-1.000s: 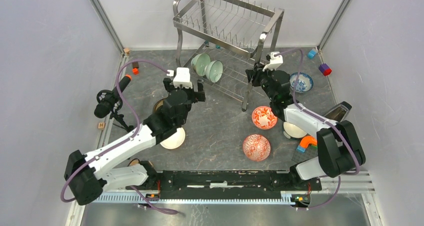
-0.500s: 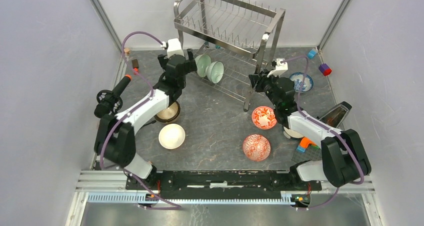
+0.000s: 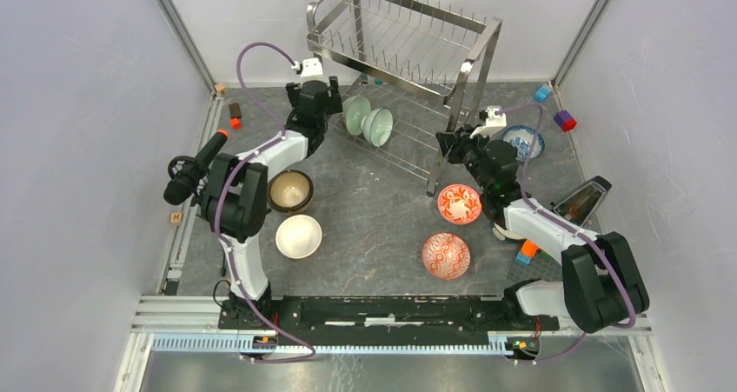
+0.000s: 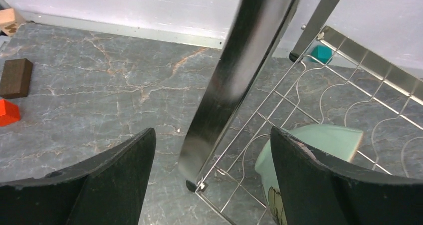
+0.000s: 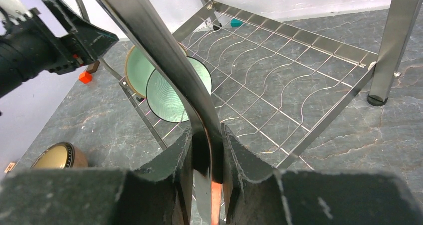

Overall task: Unload the bowls from the dish rack
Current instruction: Adjust the dish rack at the center of the board.

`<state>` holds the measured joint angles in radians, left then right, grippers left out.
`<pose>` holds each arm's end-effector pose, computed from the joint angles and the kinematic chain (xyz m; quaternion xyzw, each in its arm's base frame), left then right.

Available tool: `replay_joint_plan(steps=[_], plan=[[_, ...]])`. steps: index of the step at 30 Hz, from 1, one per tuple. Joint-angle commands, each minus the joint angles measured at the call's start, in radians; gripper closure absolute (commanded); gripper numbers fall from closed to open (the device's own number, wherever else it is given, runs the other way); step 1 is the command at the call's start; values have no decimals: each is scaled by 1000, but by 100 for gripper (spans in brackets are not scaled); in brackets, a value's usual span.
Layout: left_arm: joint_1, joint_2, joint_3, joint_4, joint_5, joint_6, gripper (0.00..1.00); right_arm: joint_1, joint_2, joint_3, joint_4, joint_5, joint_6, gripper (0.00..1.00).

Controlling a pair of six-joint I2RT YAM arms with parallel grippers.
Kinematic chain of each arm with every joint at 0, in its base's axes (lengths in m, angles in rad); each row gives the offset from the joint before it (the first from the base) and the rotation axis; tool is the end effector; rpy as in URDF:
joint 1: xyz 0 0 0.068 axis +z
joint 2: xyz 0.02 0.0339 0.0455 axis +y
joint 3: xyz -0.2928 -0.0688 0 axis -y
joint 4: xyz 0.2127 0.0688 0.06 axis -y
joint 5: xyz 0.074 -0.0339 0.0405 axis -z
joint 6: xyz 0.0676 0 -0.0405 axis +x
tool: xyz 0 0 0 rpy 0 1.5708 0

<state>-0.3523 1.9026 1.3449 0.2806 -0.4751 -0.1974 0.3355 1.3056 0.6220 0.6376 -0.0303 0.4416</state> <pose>0.4392 -0.1285 0.2920 -0.0814 0.7842 0.0218 0.6147 0.2708 0.0966 0.3017 0.0279 0.7226 0.2718 0.6350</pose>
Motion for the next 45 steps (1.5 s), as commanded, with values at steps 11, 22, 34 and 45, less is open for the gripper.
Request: replay_joint_plan(steps=[11, 22, 34, 45], plan=[[27, 42, -16, 198, 111, 47, 76, -13, -17, -53, -17, 24, 49, 76], [26, -175, -217, 240, 95, 20, 98, -15, 4, 14, -54, 11, -53, 77], [2, -456, -528, 229, 80, -170, 98, -16, 32, 82, -111, -19, -86, 76], [-90, -558, -589, 141, 83, -184, 95, -36, 146, 229, -264, 24, -122, 72]])
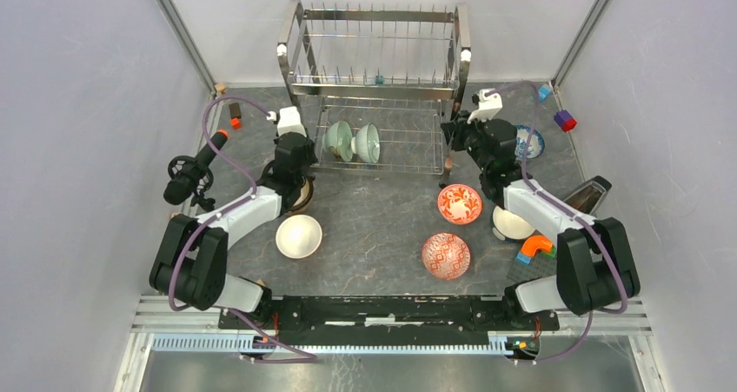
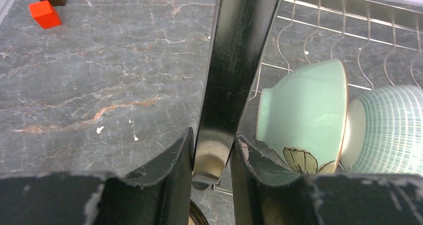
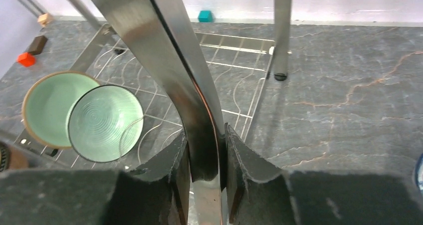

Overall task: Unload the bowls from the dish rack
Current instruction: Adjust the dish rack at the center of the board, then pick up the bowl from the dish rack.

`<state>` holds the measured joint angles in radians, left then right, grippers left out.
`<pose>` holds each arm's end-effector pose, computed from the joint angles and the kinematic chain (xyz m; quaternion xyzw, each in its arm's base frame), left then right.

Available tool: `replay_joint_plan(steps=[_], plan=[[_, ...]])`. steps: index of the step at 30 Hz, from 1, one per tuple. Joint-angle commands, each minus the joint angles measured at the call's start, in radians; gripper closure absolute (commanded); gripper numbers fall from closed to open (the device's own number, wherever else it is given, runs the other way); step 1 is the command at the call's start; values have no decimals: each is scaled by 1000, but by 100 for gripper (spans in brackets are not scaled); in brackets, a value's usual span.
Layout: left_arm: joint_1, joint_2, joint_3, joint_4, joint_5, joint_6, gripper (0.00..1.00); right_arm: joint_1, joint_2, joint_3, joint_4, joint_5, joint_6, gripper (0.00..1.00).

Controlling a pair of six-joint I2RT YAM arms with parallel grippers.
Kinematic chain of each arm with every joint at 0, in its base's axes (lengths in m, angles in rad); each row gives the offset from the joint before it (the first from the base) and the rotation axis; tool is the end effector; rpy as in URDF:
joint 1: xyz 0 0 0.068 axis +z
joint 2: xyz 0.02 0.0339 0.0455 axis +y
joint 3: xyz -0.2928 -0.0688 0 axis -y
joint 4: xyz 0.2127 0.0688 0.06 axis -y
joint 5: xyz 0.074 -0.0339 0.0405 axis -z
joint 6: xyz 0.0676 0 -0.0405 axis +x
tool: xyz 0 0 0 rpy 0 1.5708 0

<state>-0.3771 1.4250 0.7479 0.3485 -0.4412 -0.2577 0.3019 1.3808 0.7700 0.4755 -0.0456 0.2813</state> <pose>0.2977 -0.0868 0.2731 -0.0798 0.7997 -0.0082 0.5950 0.2985 0.0962 0.3091 -0.0228 0.7529 0.2055 0.6248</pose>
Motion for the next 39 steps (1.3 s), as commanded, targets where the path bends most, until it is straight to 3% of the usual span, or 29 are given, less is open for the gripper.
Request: replay_joint_plan(steps=[1, 6, 14, 17, 21, 23, 30, 35, 39], plan=[[-68, -89, 7, 56, 43, -133, 92, -5, 79, 87, -114, 39, 40, 67], [-69, -124, -2, 0, 19, -148, 63, -9, 16, 7, -94, 66, 79, 37], [-69, -200, 33, -135, 65, -172, 28, -14, -118, 6, -222, 69, 57, 19], [-70, -241, 41, -181, 69, -178, 20, -15, -207, -3, -263, 83, 66, 7], [-69, -322, 72, -339, 106, -239, 14, -14, -319, -26, -342, 35, 112, 5], [-70, -365, 77, -418, 154, -262, 1, -12, -383, -64, -335, -41, 124, 7], [-69, -520, 69, -644, 263, -277, 0, 76, -542, -199, -233, -192, 90, 14], [-69, -613, 25, -676, 324, -238, 0, 295, -446, -168, -161, -66, 12, 18], [-69, -680, -15, -648, 363, -241, 0, 363, -298, -172, 23, -6, 44, 23]])
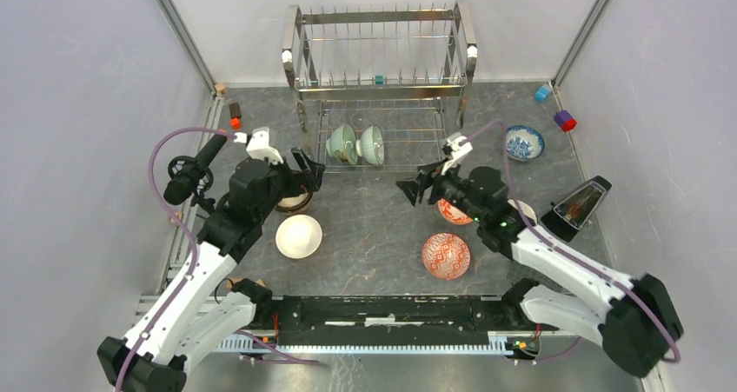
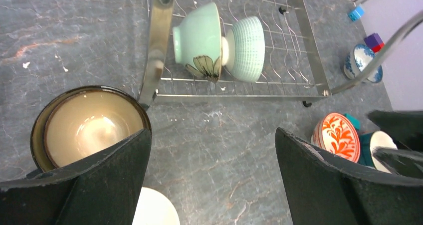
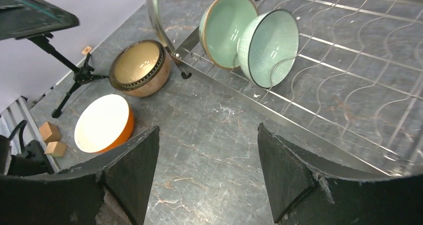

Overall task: Unload the bowls from the dish rack
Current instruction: Pick up the bowl from the dish rack.

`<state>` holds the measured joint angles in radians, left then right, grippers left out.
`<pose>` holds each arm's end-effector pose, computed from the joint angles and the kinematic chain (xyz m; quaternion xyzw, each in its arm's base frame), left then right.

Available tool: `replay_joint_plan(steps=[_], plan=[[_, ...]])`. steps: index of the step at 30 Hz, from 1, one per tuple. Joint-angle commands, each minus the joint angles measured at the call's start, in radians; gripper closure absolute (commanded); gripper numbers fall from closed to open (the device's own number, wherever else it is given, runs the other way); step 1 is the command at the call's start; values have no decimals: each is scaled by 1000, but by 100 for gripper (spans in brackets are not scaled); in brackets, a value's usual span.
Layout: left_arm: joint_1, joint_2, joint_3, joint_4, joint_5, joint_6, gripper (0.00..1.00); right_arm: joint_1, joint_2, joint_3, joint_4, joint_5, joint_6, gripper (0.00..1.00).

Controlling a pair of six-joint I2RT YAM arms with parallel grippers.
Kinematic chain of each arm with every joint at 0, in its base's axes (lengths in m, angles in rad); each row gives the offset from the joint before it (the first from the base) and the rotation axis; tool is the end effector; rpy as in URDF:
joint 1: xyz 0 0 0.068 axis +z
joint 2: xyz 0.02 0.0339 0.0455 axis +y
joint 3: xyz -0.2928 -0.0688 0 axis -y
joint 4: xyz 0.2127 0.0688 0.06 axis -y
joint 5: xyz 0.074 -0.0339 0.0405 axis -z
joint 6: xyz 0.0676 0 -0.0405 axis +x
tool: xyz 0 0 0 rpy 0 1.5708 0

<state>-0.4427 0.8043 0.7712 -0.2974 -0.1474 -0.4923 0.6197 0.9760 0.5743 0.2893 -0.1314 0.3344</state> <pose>0.1531 -0.0616 0.3316 -0.0629 0.8103 -0.2077 0.5444 0.1701 0.1322 0.3123 -0.1491 0.7303 0.3488 0.5681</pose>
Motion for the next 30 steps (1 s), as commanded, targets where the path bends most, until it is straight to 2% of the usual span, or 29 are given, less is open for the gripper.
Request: replay_joint_plan(steps=[1, 5, 11, 19, 30], plan=[[-2, -76, -58, 18, 84, -5, 0, 53, 147, 15, 264, 105, 13, 25], [-3, -109, -97, 45, 128, 22, 0, 52, 329, 39, 443, 161, 109, 31], [0, -146, -134, 60, 120, 4, 0, 54, 557, 132, 648, 184, 172, 32], [1, -211, -173, 75, 129, -7, 0, 41, 751, 246, 701, 204, 203, 32], [1, -204, -174, 76, 143, -8, 1, 0, 925, 328, 815, 140, 331, 41]])
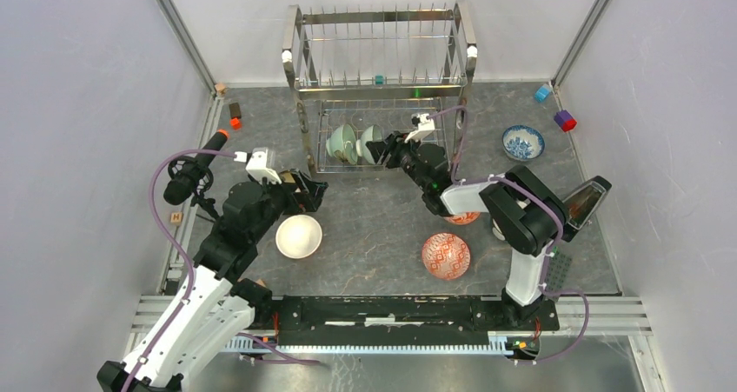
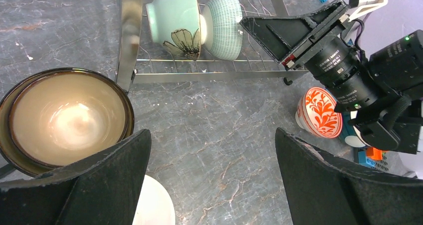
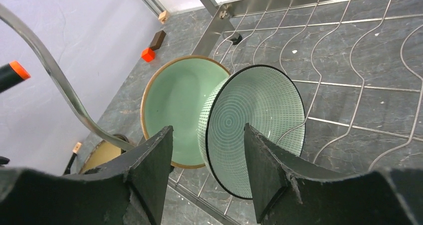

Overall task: Unload the bowls from the dish rack
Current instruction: Pick up the bowl from the dish rack.

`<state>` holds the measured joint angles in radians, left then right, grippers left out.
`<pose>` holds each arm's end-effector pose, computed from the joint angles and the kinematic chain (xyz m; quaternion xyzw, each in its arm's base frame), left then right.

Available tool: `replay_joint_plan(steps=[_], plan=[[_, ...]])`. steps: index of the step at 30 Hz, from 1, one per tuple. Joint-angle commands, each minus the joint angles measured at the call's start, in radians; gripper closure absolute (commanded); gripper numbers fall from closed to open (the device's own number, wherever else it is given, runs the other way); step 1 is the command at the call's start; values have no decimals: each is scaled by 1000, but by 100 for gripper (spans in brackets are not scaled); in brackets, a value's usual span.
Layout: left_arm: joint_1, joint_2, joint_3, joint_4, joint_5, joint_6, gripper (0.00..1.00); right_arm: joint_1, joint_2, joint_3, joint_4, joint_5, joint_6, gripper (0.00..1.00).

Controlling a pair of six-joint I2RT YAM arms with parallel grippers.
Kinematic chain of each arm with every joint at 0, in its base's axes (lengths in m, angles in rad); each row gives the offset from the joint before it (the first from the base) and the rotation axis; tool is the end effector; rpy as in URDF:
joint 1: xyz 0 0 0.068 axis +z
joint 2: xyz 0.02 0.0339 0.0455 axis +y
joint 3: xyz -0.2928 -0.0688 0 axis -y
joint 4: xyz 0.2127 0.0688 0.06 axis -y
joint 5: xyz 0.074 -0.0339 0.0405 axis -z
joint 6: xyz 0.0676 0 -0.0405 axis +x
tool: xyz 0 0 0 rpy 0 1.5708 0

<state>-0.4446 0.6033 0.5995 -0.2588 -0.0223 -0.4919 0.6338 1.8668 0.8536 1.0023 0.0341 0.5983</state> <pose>0.1167 -0.0539 0.3021 -0.0255 0.7932 -0.2667 0.5469 0.3321 0.2412 0.2433 -0.0006 0.7109 0.3964 0.5809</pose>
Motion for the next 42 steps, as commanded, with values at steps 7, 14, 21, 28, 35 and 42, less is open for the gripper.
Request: replay_joint_plan(steps=[7, 14, 21, 28, 35, 42], plan=[[2, 0, -4, 35, 15, -5, 1, -29, 101, 92, 114, -86, 129, 47], [3, 11, -6, 38, 18, -7, 1, -39, 138, 111, 139, -169, 192, 54], [2, 18, -7, 43, 18, -10, 2, -56, 164, 128, 147, -230, 237, 64], [3, 24, -5, 44, 42, -10, 2, -67, 176, 136, 157, -268, 279, 79], [2, 24, -7, 47, 47, -13, 1, -86, 163, 114, 205, -272, 322, 94], [2, 26, -8, 44, 44, -10, 1, -125, 154, 80, 309, -280, 409, 100]])
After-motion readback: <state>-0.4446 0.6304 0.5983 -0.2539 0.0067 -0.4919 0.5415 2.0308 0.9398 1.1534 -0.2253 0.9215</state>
